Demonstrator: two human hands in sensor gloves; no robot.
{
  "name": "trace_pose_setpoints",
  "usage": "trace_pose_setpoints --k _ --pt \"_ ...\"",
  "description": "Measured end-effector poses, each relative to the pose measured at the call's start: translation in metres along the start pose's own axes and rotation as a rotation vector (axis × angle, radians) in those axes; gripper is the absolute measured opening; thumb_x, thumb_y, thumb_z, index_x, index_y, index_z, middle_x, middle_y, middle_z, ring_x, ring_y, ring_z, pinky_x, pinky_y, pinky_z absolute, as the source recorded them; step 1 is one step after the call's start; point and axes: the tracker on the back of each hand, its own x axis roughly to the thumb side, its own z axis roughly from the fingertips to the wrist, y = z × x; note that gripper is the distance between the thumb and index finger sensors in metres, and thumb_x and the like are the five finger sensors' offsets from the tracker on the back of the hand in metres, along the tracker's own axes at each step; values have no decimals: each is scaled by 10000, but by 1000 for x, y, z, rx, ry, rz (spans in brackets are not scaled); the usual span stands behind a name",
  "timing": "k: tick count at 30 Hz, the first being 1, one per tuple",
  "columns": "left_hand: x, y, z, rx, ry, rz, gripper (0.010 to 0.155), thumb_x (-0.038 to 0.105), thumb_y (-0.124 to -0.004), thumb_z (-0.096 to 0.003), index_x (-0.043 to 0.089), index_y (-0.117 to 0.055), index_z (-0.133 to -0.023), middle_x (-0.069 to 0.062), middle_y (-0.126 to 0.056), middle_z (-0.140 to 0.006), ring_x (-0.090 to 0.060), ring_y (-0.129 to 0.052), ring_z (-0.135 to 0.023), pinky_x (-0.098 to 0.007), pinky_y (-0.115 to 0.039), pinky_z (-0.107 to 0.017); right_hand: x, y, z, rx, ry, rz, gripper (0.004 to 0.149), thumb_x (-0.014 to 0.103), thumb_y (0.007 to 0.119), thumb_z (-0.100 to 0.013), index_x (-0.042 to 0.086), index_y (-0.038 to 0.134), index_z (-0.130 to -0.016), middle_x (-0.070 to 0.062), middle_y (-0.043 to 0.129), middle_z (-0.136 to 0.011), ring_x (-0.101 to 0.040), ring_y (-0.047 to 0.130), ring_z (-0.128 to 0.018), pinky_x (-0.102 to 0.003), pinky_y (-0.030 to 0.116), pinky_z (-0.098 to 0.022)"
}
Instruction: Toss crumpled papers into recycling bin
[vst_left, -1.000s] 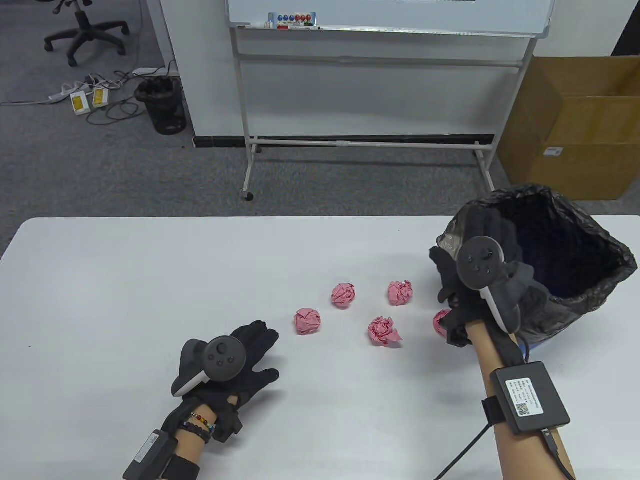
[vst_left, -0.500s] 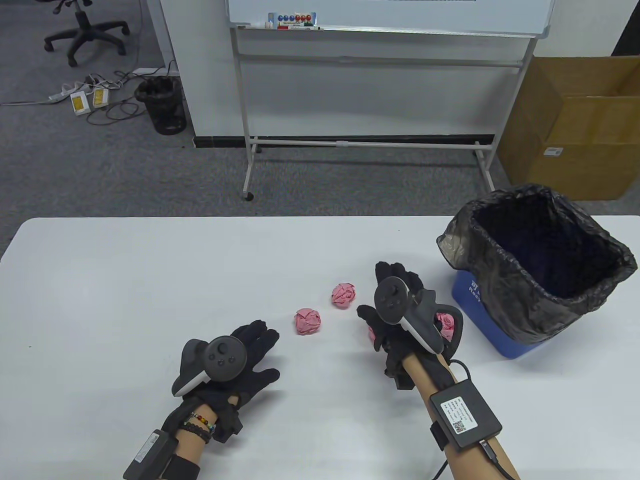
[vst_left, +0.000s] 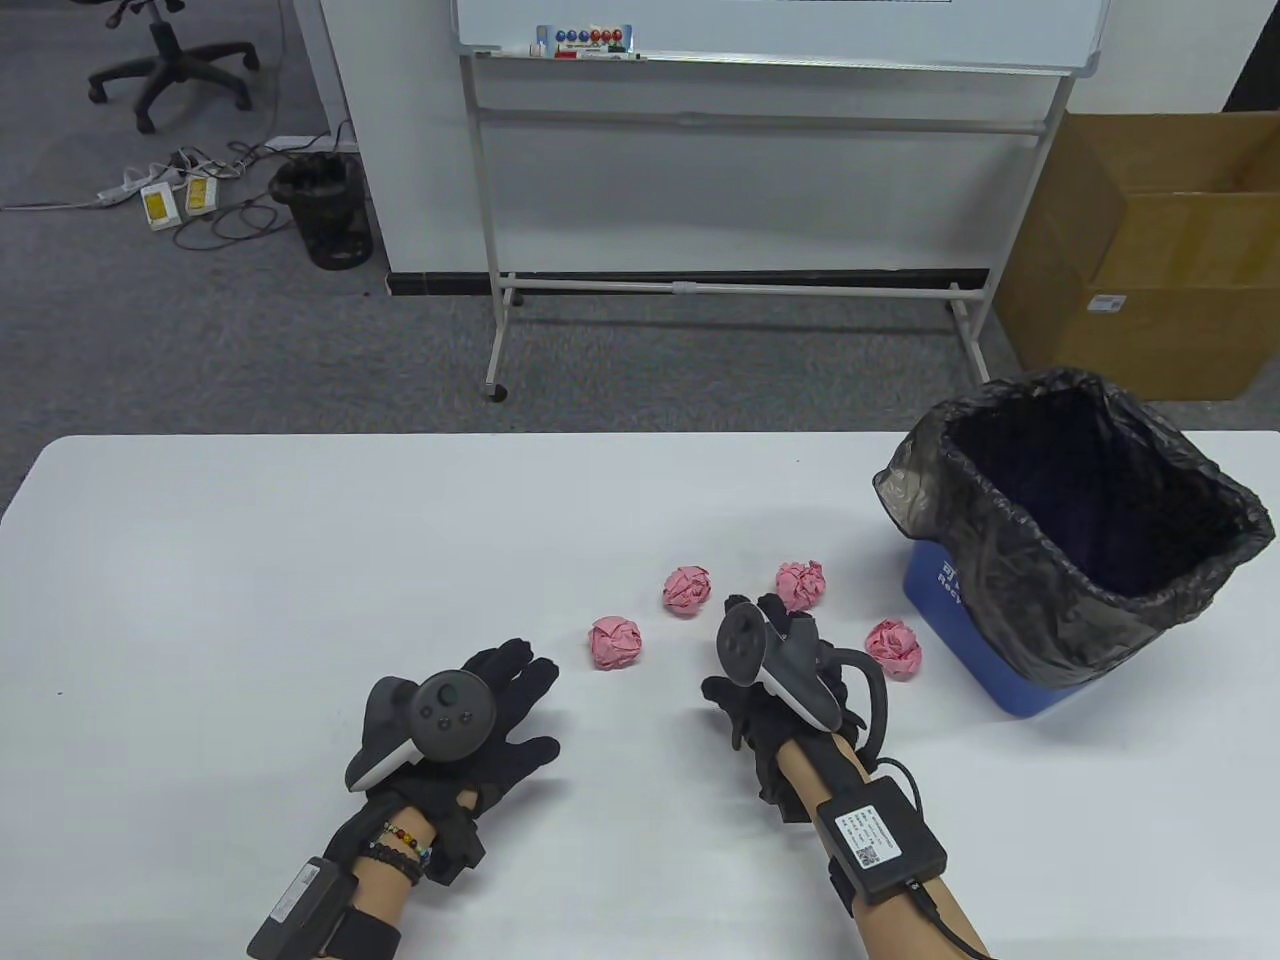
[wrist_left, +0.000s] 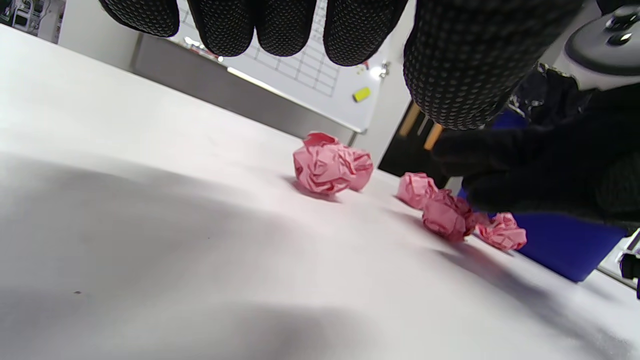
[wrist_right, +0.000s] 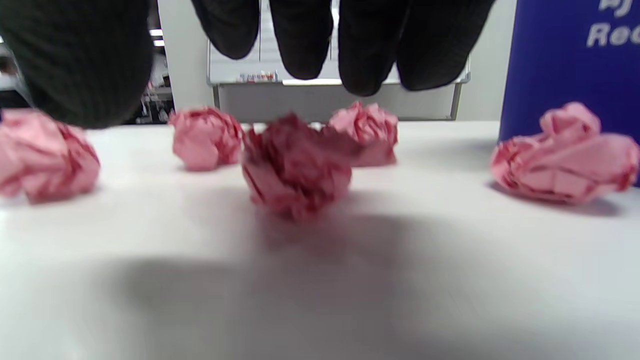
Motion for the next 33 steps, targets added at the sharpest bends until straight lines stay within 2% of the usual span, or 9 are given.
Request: trace_pose_setpoints --k 7,12,19,27,33 --pt "0 0 0 -10 5 -3 773 507 -845 -444 237 -533 -1097 -150 -432 -1223 -453 -486 -1113 -666 -501 -752 2 17 -5 -9 24 83 802 530 875 -331 412 524 -1043 0 574 -1144 -334 764 -1011 -465 749 -672" --pt "-1 0 0 -10 11 -6 772 507 -844 -444 235 -533 -1097 -150 -432 -1223 -455 -485 -1112 -671 -496 -751 2 19 -11 -82 52 121 737 451 905 -335 391 609 -1007 -7 663 -1089 -290 885 -908 -365 832 -606" --pt "0 0 -1 -10 14 -6 773 509 -842 -444 237 -532 -1097 -152 -429 -1223 -456 -478 -1113 -671 -491 -751 0 17 -11 -208 64 137 639 380 951 -299 354 760 -909 -6 852 -933 -221 1063 -689 -247 940 -468" --pt "-1 -1 0 -14 22 -8 773 510 -838 -446 236 -529 -1099 -153 -423 -1224 -459 -472 -1113 -672 -490 -751 -11 -14 2 -135 57 -50 638 380 952 -303 322 774 -913 -28 889 -911 -221 1088 -661 -235 963 -440" --pt "0 -2 -1 -20 25 -5 772 510 -836 -446 236 -528 -1099 -153 -422 -1224 -459 -474 -1111 -666 -495 -751 -23 -37 10 45 24 -259 641 380 957 -307 299 784 -918 -58 904 -900 -230 1098 -644 -240 969 -427"
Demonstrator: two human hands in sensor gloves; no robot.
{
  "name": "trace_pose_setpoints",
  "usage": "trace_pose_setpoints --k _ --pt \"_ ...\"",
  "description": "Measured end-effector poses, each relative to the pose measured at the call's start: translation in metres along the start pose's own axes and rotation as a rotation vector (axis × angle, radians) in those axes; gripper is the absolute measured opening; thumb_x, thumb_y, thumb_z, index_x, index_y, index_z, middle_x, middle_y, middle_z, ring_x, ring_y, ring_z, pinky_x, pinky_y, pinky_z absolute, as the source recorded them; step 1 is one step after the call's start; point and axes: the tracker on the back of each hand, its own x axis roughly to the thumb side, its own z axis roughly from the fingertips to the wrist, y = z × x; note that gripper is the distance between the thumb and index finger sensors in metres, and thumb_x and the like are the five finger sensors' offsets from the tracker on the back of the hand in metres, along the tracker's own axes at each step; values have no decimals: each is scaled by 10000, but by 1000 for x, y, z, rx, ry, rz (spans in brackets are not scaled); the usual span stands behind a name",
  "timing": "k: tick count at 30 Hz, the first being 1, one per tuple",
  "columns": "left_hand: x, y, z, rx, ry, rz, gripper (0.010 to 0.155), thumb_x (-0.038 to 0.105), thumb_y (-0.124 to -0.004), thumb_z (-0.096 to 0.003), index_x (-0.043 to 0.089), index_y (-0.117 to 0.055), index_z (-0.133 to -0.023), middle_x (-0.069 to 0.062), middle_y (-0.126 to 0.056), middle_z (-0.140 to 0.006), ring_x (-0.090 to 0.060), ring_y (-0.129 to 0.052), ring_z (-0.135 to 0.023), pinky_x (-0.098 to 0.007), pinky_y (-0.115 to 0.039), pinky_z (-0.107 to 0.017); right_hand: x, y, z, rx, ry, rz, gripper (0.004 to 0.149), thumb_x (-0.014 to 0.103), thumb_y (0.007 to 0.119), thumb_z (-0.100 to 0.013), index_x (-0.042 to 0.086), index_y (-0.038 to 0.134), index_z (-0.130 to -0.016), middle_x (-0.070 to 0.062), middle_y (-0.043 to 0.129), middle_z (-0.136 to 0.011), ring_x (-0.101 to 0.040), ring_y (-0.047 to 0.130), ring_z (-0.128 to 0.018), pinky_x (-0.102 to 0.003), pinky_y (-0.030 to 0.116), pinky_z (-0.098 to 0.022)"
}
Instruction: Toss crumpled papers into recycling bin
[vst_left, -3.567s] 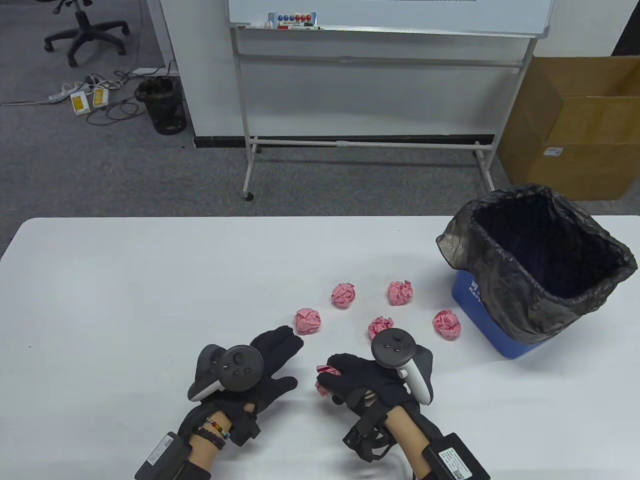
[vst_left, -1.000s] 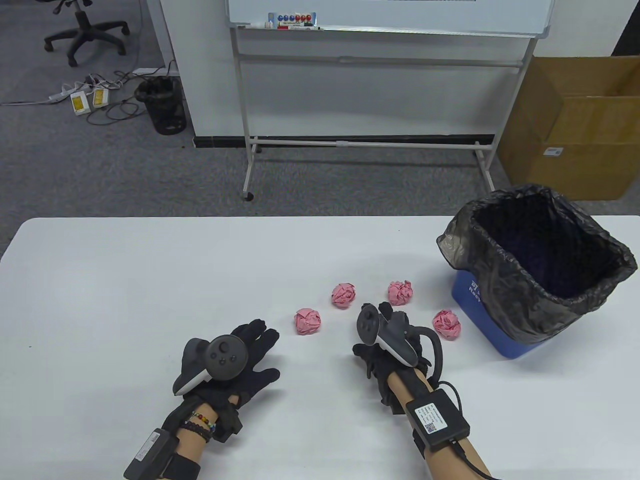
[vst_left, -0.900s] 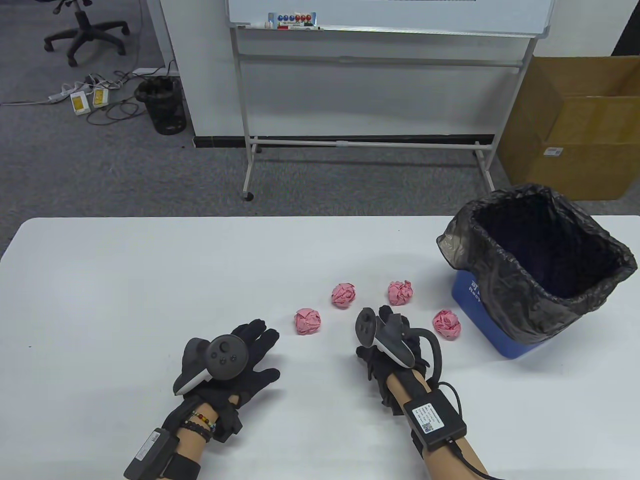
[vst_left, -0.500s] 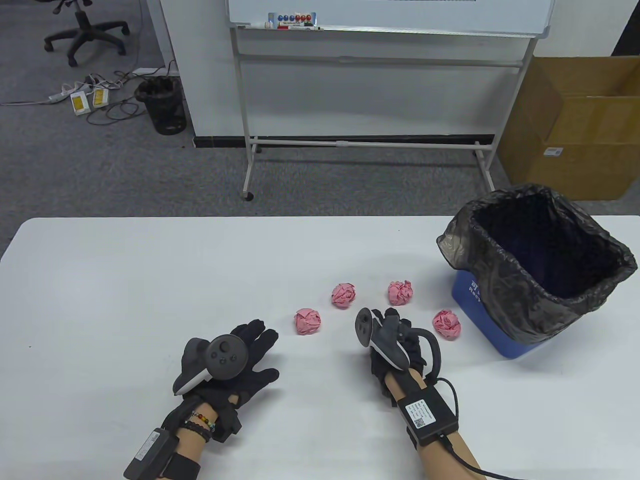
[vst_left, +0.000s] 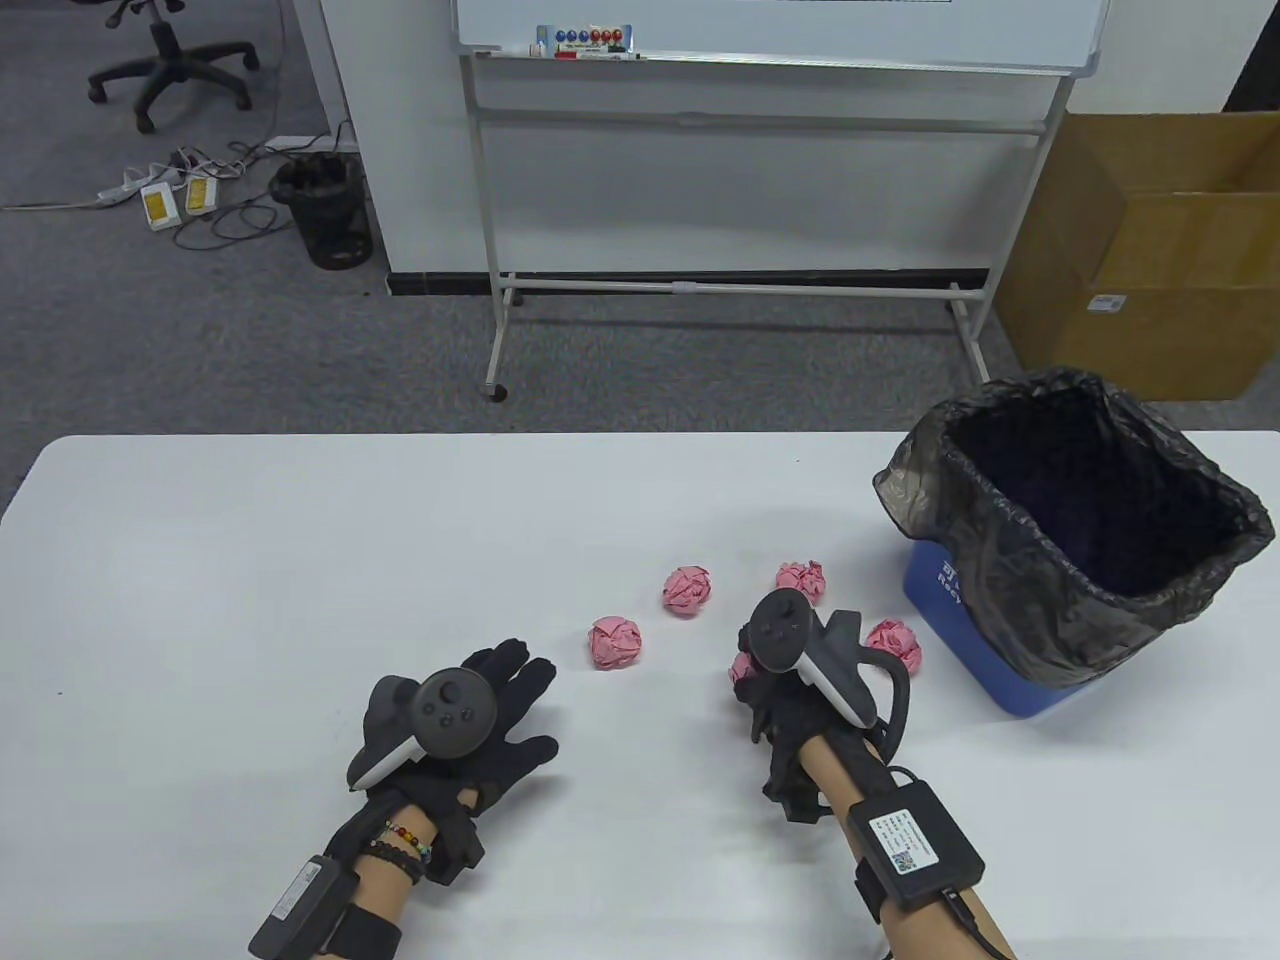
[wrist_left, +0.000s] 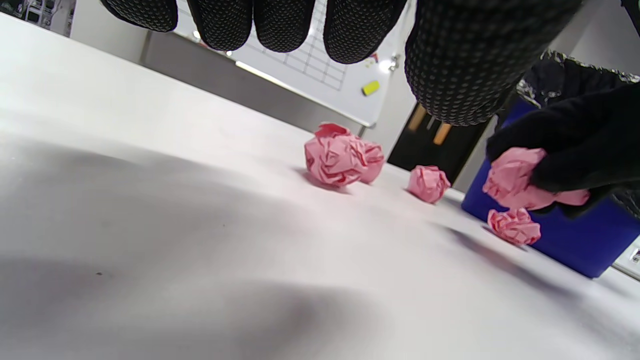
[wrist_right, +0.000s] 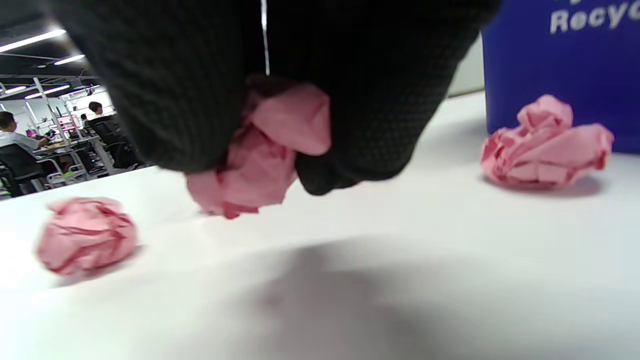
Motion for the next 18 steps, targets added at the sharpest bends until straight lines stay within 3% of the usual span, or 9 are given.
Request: trace_pose_setpoints --k 12,16,18 --pt "-1 1 0 1 4 10 772 512 -833 -448 237 -525 -1100 -149 -420 -1225 -455 -470 -1115 -663 -493 -754 -24 -17 -4 414 -6 -157 643 370 963 -316 281 788 -928 -70 910 -898 -250 1096 -633 -259 967 -419" --pt "-2 1 -1 1 2 14 770 510 -833 -447 239 -526 -1100 -149 -423 -1225 -456 -474 -1113 -661 -495 -754 -28 -25 -7 479 -6 -221 643 366 964 -320 272 790 -932 -81 918 -891 -256 1102 -621 -265 971 -408" --pt "-2 1 -1 1 1 17 773 511 -832 -448 236 -523 -1101 -152 -421 -1225 -457 -471 -1114 -660 -495 -754 -30 -33 -8 447 -15 -257 643 366 964 -319 274 790 -930 -79 918 -892 -254 1104 -622 -263 972 -409"
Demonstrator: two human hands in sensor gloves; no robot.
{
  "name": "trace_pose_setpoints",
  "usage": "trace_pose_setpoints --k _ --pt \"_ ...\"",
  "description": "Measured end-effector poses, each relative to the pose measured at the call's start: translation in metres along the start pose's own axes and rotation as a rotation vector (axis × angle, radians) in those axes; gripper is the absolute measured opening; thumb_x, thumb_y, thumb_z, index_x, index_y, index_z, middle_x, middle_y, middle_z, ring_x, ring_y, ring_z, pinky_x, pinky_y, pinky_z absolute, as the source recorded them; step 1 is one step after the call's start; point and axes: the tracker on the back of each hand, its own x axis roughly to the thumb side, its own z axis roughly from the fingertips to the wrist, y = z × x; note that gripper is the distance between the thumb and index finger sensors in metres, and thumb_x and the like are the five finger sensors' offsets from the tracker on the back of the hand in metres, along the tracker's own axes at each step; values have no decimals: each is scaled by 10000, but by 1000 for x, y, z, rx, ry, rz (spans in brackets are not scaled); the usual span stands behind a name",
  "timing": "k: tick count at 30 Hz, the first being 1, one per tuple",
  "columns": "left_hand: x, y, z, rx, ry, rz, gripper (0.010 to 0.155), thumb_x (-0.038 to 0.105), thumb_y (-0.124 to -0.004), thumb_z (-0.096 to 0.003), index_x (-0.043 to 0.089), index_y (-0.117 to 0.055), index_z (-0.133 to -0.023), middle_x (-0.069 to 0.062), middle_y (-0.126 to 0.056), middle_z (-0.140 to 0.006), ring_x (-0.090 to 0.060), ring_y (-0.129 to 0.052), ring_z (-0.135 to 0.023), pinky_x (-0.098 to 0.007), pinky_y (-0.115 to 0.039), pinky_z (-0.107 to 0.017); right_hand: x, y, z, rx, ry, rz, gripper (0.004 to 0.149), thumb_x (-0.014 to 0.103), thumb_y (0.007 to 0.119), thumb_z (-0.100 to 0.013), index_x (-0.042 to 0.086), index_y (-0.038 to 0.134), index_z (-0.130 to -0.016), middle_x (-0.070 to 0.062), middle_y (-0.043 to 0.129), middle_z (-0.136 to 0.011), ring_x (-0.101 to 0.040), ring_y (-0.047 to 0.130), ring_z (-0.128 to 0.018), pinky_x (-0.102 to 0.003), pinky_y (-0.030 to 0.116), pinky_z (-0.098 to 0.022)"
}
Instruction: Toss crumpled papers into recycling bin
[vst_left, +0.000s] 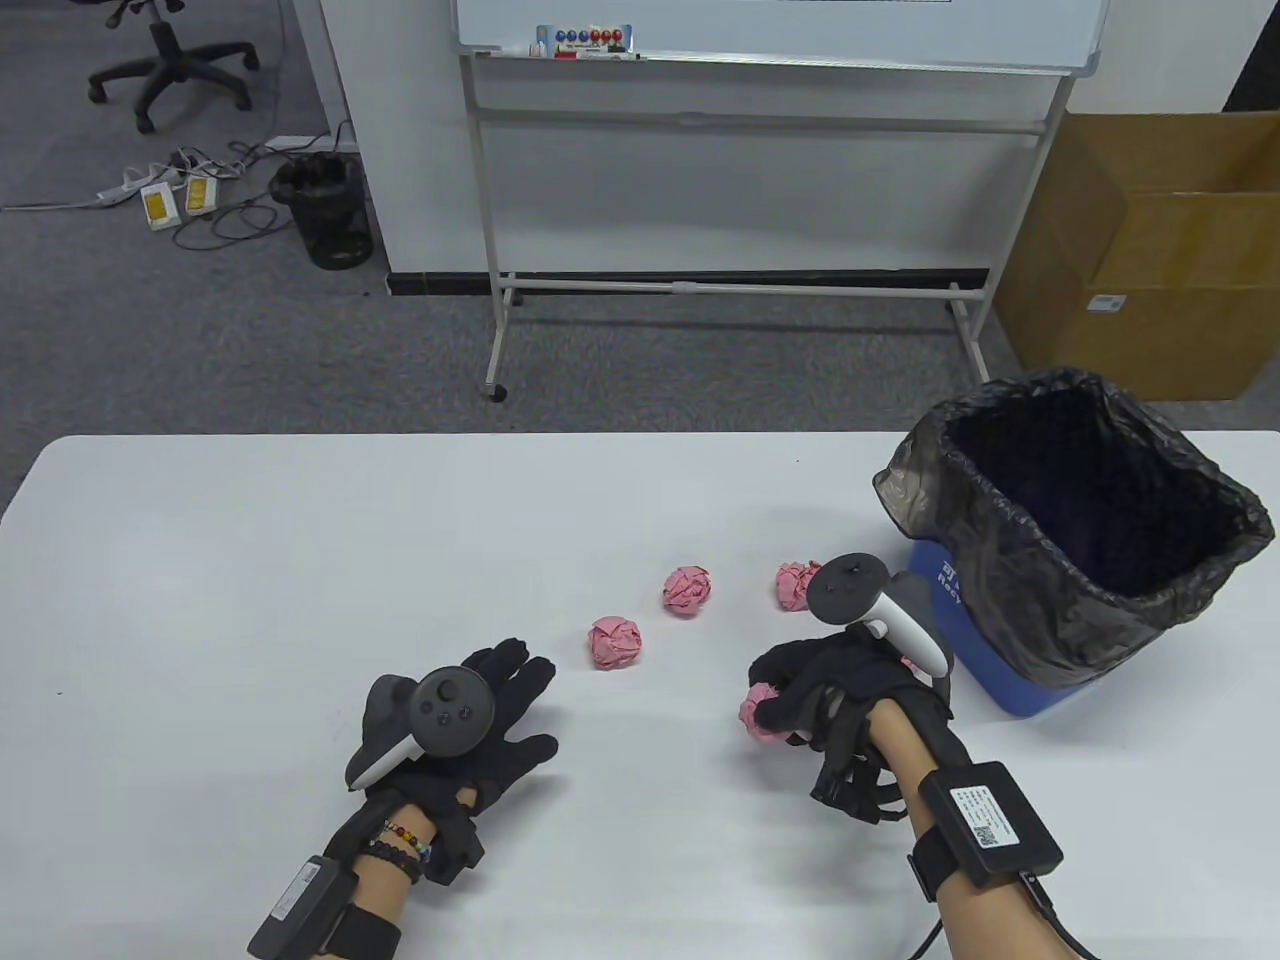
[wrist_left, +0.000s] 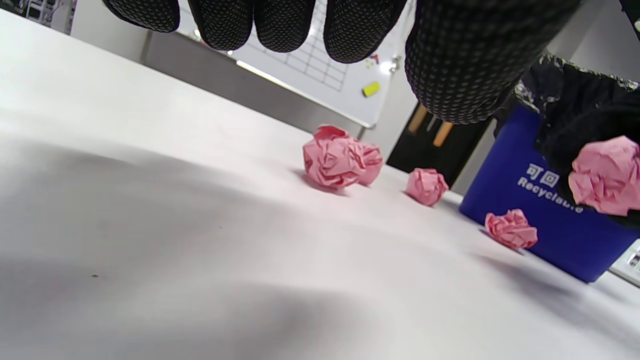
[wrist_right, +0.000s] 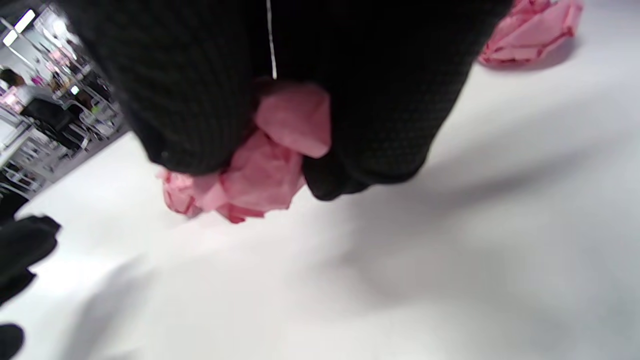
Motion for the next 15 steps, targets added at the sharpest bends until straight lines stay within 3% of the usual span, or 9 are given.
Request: trace_pose_setpoints --k 6,10,15 --pt "0 0 0 2 -5 3 771 511 -831 -448 238 -525 -1100 -148 -423 -1224 -455 -473 -1113 -659 -496 -754 4 -44 21 -284 -111 -149 642 353 970 -311 276 790 -922 -71 912 -891 -260 1099 -630 -273 969 -411" --pt "0 -1 -1 0 -7 3 771 510 -832 -448 236 -524 -1100 -149 -422 -1225 -453 -474 -1114 -656 -498 -755 7 -84 44 -571 -176 -215 643 344 973 -308 277 789 -920 -71 906 -894 -267 1093 -632 -285 960 -409" --pt "0 0 0 3 -5 5 773 512 -831 -447 239 -522 -1101 -149 -422 -1225 -453 -474 -1114 -656 -498 -755 5 -132 77 -940 -129 -236 654 361 969 -301 325 768 -923 0 896 -917 -261 1045 -707 -328 914 -459"
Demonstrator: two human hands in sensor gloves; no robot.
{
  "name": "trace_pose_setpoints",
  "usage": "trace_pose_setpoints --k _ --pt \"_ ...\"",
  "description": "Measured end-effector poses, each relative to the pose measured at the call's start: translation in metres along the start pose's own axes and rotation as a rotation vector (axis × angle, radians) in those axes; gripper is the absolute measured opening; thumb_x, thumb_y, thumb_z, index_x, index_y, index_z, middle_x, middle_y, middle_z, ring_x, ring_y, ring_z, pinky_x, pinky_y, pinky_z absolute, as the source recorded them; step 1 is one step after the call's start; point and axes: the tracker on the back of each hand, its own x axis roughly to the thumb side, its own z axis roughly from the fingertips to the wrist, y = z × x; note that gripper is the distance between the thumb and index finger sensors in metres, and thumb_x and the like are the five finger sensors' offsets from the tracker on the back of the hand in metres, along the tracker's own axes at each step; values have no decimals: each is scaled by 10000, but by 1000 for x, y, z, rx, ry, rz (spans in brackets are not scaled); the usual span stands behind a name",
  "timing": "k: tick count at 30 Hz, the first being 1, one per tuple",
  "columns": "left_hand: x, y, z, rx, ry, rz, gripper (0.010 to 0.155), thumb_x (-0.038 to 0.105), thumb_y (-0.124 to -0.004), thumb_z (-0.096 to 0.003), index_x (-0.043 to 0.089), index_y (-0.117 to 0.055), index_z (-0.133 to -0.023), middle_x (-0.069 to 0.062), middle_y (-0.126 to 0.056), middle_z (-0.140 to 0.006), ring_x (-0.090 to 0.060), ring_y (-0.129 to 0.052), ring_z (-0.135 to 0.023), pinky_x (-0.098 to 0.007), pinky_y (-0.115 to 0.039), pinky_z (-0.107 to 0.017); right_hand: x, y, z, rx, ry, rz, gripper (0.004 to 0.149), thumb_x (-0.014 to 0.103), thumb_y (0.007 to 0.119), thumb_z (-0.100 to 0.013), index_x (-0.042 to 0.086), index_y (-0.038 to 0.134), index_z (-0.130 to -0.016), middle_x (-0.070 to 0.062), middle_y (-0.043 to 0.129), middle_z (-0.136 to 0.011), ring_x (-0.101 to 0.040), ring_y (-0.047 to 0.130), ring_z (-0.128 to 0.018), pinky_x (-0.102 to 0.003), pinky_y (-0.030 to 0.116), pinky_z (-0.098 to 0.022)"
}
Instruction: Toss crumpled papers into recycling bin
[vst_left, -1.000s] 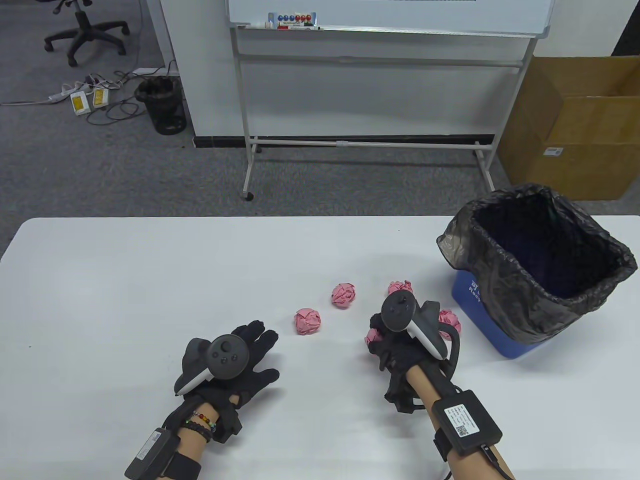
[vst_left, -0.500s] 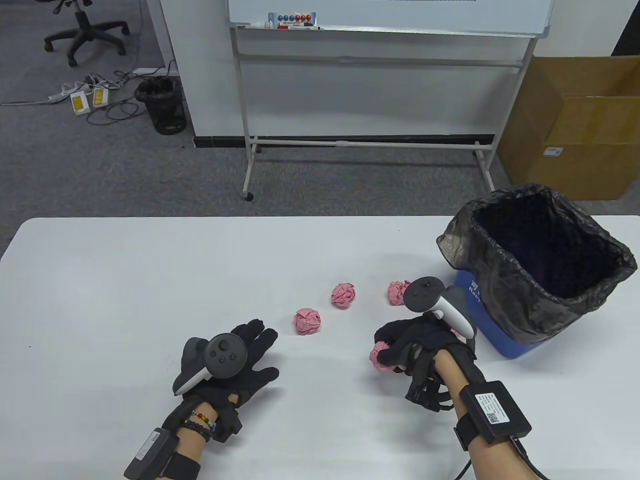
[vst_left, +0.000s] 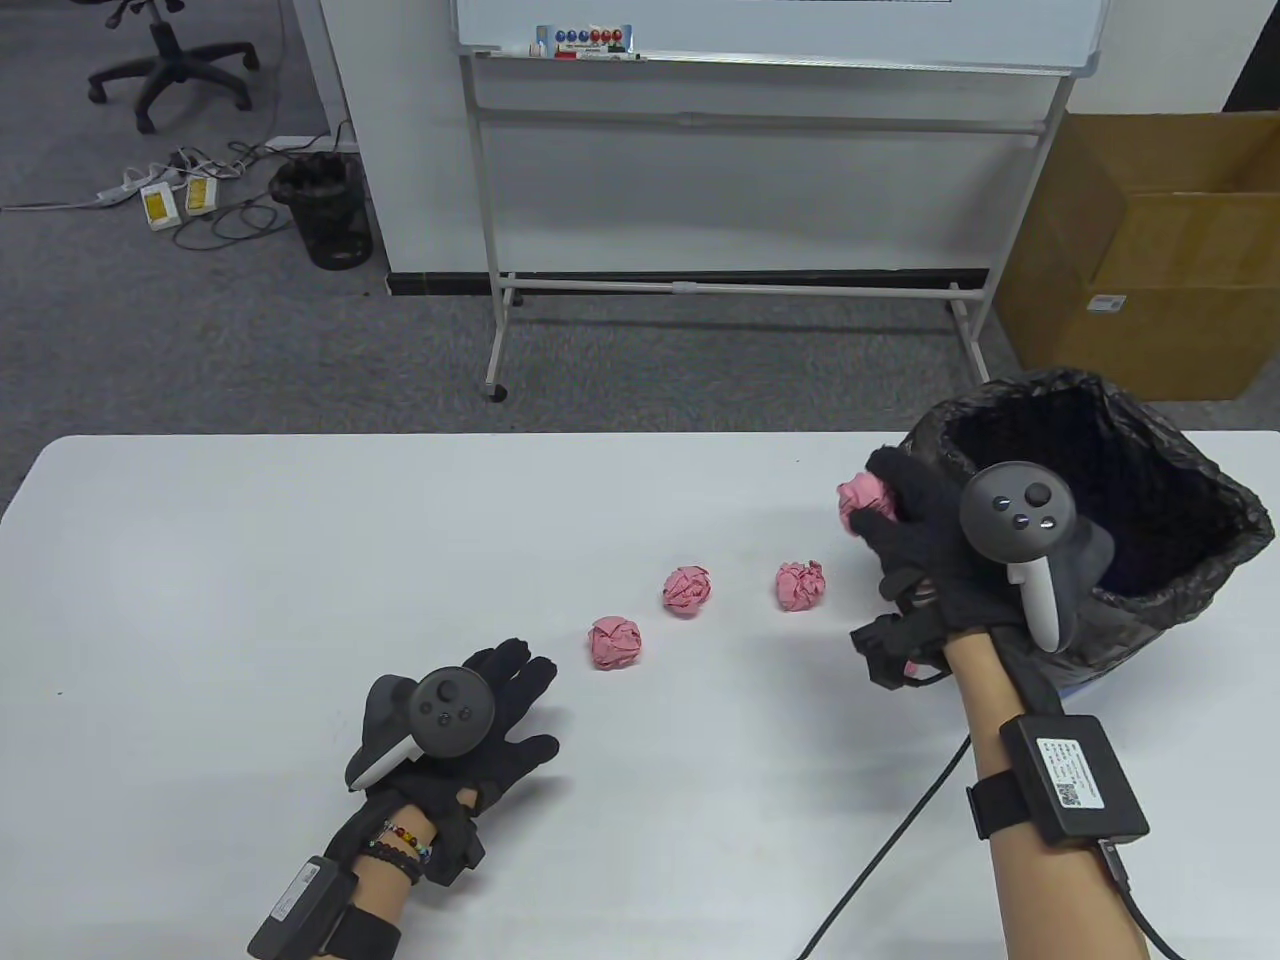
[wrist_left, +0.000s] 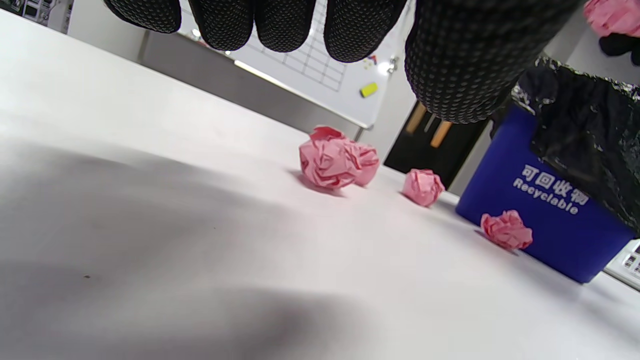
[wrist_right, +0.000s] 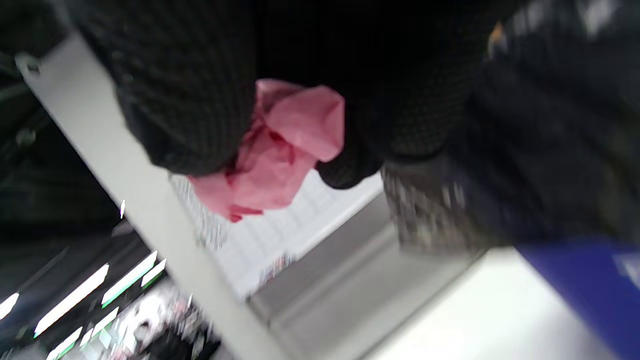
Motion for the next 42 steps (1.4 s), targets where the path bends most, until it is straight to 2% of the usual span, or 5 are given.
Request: trace_pose_setpoints --k 7,11,18,26,42 --pt "-1 1 0 3 2 -1 770 510 -830 -449 239 -521 -1101 -150 -423 -1224 -452 -479 -1112 -652 -503 -756 -9 -51 -16 -396 113 201 678 383 958 -308 346 726 -944 48 865 -953 -284 968 -824 -374 862 -555" --pt "-1 1 0 7 7 1 773 512 -828 -450 236 -518 -1102 -151 -417 -1225 -453 -470 -1114 -657 -497 -755 -28 -51 -24 -281 238 350 888 529 891 -309 385 449 -1066 35 458 -1182 -347 536 -1116 -523 552 -773" --pt "-1 0 0 9 11 -2 779 516 -825 -449 234 -511 -1105 -152 -413 -1226 -460 -461 -1114 -667 -488 -752 -23 -37 -16 -247 162 399 893 554 884 -302 371 460 -1067 39 463 -1181 -307 494 -1131 -533 513 -782" --pt "-3 2 0 17 24 -8 777 517 -822 -451 233 -512 -1104 -154 -409 -1225 -465 -453 -1113 -669 -483 -751 22 8 8 -116 -60 432 866 559 876 -309 355 502 -1064 28 542 -1160 -274 542 -1114 -501 552 -771" --pt "-4 5 2 35 34 -26 781 514 -823 -451 226 -508 -1105 -151 -410 -1225 -465 -456 -1112 -670 -482 -751 84 177 74 398 -395 402 851 537 886 -318 358 507 -1059 31 599 -1138 -269 666 -1067 -460 649 -732"
